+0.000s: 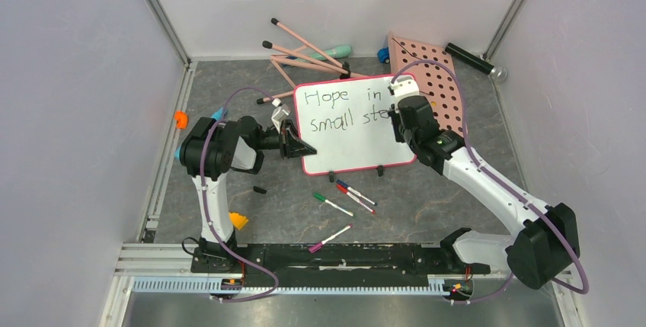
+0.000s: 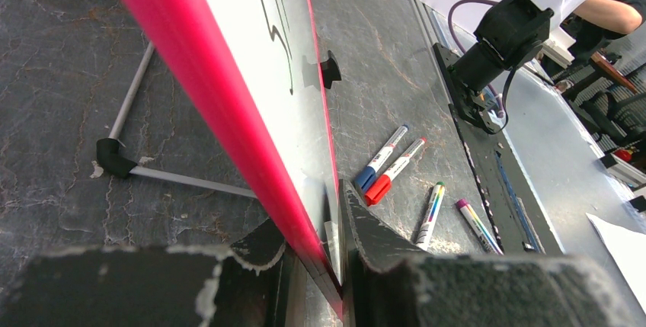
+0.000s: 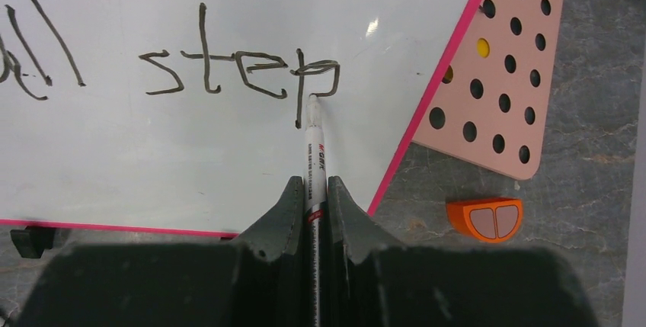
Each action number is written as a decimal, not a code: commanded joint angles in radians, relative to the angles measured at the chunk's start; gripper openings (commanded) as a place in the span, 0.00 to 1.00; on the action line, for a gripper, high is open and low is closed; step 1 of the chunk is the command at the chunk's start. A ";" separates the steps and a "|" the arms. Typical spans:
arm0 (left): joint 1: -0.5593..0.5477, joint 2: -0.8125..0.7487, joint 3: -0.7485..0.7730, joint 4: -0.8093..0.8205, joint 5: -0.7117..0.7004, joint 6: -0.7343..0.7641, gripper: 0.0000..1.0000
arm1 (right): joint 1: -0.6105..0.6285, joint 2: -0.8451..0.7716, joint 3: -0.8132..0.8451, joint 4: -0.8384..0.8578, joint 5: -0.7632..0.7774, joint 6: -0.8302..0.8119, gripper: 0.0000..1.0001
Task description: Write a sentence on the whiteboard
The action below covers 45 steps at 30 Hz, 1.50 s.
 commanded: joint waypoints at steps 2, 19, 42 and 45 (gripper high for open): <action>-0.011 0.014 0.008 0.084 0.058 0.084 0.16 | -0.004 -0.012 0.026 0.037 -0.066 0.001 0.00; -0.012 0.012 0.008 0.084 0.059 0.084 0.16 | -0.030 -0.085 0.027 0.043 0.036 0.004 0.00; -0.012 0.012 0.007 0.084 0.058 0.083 0.16 | -0.078 -0.015 0.051 0.082 0.018 0.013 0.00; -0.012 0.012 0.007 0.084 0.058 0.084 0.16 | -0.078 -0.009 0.057 0.086 0.008 0.013 0.00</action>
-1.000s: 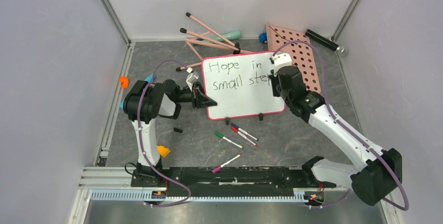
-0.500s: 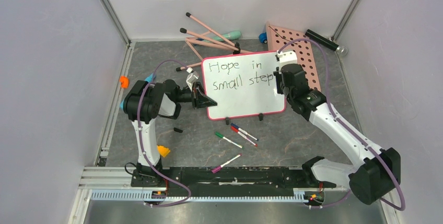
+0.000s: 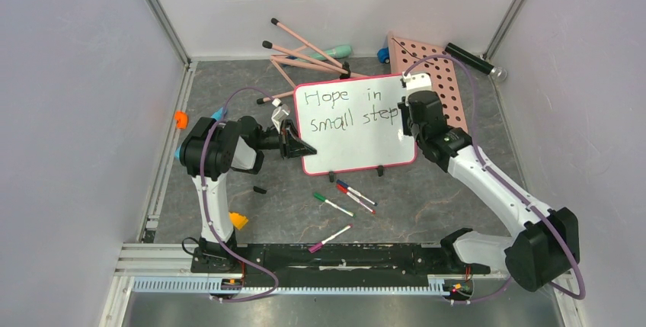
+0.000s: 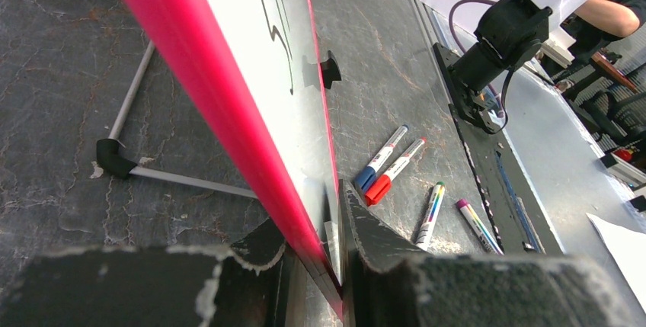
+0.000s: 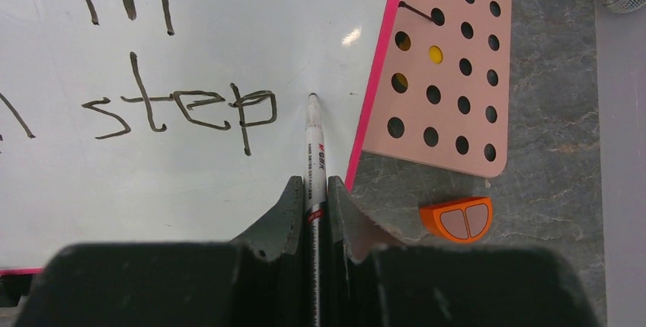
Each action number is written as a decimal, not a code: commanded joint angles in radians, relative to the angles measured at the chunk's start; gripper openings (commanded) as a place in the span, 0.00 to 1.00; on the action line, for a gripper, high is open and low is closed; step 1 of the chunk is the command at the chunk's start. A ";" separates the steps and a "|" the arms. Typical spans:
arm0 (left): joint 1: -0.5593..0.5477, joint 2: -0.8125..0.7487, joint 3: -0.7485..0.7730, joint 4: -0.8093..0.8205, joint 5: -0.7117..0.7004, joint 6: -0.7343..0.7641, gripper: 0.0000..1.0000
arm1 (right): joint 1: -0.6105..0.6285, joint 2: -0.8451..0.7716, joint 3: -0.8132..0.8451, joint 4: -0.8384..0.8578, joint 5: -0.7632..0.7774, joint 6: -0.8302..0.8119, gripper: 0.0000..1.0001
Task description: Write a sentence on the whiteboard
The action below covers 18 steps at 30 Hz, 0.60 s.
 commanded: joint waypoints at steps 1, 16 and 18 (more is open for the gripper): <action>-0.011 0.012 0.007 0.083 0.059 0.083 0.16 | -0.005 0.008 0.055 0.056 -0.013 0.010 0.00; -0.012 0.012 0.007 0.083 0.059 0.083 0.16 | -0.005 -0.005 0.017 0.048 -0.101 0.009 0.00; -0.011 0.013 0.007 0.083 0.058 0.083 0.16 | -0.005 -0.008 0.011 0.039 -0.103 0.007 0.00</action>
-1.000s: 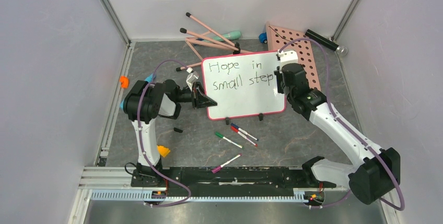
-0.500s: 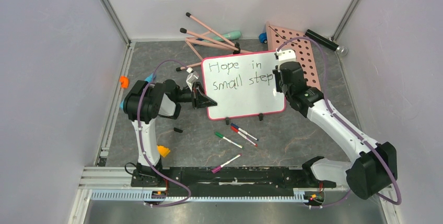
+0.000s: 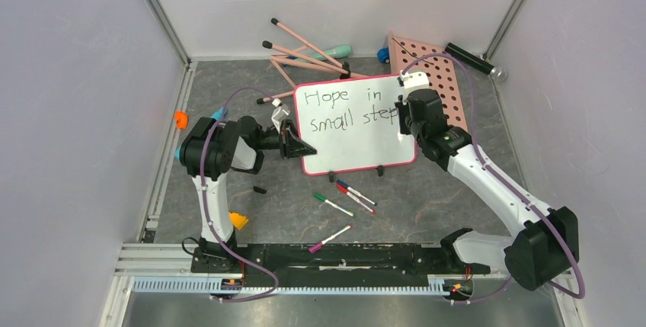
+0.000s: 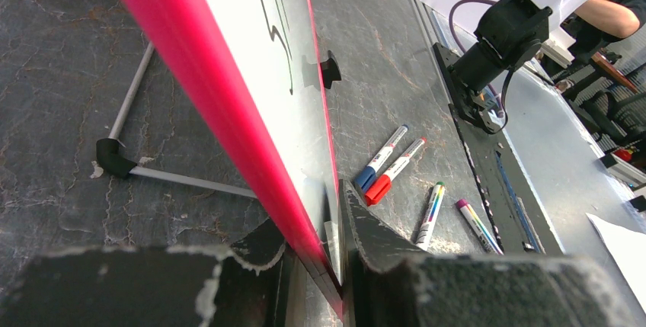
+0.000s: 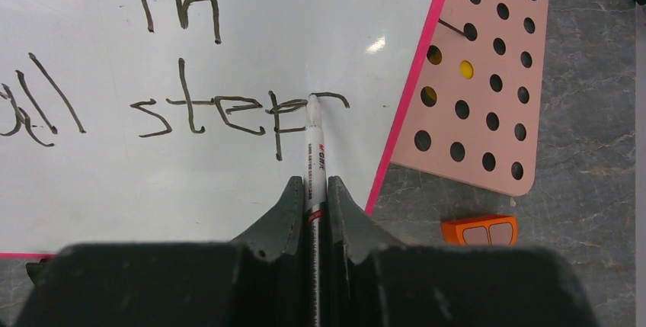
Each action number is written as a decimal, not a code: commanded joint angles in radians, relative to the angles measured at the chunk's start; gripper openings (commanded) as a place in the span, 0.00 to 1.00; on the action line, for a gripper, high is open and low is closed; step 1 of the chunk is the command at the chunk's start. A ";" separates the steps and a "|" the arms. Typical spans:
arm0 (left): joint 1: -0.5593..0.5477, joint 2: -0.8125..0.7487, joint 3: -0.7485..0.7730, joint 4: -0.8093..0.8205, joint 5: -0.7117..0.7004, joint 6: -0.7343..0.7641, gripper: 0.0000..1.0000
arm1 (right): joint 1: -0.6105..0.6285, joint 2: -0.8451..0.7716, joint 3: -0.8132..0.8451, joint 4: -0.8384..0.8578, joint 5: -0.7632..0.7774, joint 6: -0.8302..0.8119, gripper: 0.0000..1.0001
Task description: Write a sentence on the whiteboard
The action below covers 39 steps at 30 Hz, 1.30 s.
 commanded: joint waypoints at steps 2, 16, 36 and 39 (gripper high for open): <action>-0.011 0.013 0.007 0.083 0.057 0.084 0.16 | -0.006 -0.023 -0.010 0.017 -0.022 0.002 0.00; -0.011 0.014 0.007 0.083 0.058 0.082 0.16 | -0.005 -0.034 -0.011 -0.036 0.089 0.001 0.00; -0.011 0.013 0.008 0.083 0.058 0.082 0.16 | -0.011 -0.029 0.025 -0.013 0.076 0.010 0.00; -0.011 0.015 0.009 0.083 0.059 0.083 0.16 | -0.011 -0.023 0.028 -0.002 0.076 0.010 0.00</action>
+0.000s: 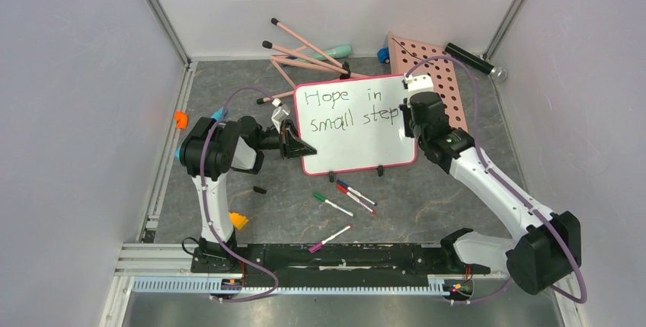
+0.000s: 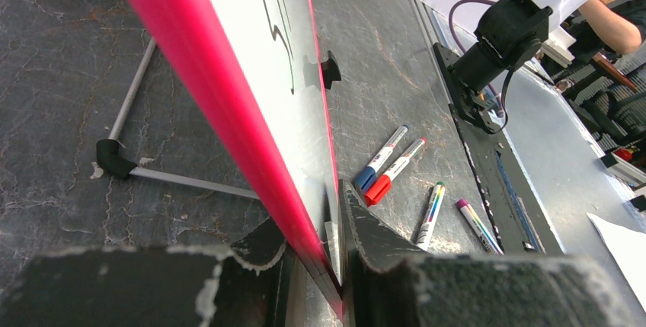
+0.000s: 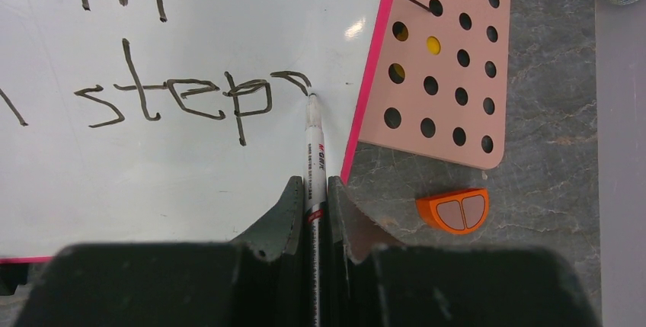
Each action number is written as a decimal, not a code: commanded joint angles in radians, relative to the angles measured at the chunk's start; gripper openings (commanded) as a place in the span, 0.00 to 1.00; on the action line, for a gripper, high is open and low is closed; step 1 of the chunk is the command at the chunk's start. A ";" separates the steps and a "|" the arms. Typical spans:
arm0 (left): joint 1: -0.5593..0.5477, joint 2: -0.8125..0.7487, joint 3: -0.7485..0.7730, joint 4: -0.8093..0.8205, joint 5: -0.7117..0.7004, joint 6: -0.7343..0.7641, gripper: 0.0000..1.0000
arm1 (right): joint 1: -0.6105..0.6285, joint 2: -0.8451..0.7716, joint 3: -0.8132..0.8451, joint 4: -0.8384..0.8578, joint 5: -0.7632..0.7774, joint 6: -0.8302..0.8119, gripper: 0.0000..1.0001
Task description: Write a sentence on the whiteboard
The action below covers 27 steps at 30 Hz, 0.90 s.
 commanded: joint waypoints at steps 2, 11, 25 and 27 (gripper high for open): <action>-0.011 0.014 0.008 0.082 0.058 0.082 0.16 | -0.007 0.017 0.054 0.046 0.009 0.010 0.00; -0.011 0.014 0.008 0.082 0.059 0.082 0.16 | -0.008 0.041 0.083 0.062 -0.007 0.010 0.00; -0.011 0.013 0.008 0.082 0.060 0.082 0.16 | -0.009 0.027 0.042 0.060 -0.100 0.011 0.00; -0.011 0.013 0.007 0.082 0.060 0.082 0.16 | -0.008 0.022 0.030 0.053 -0.101 0.013 0.00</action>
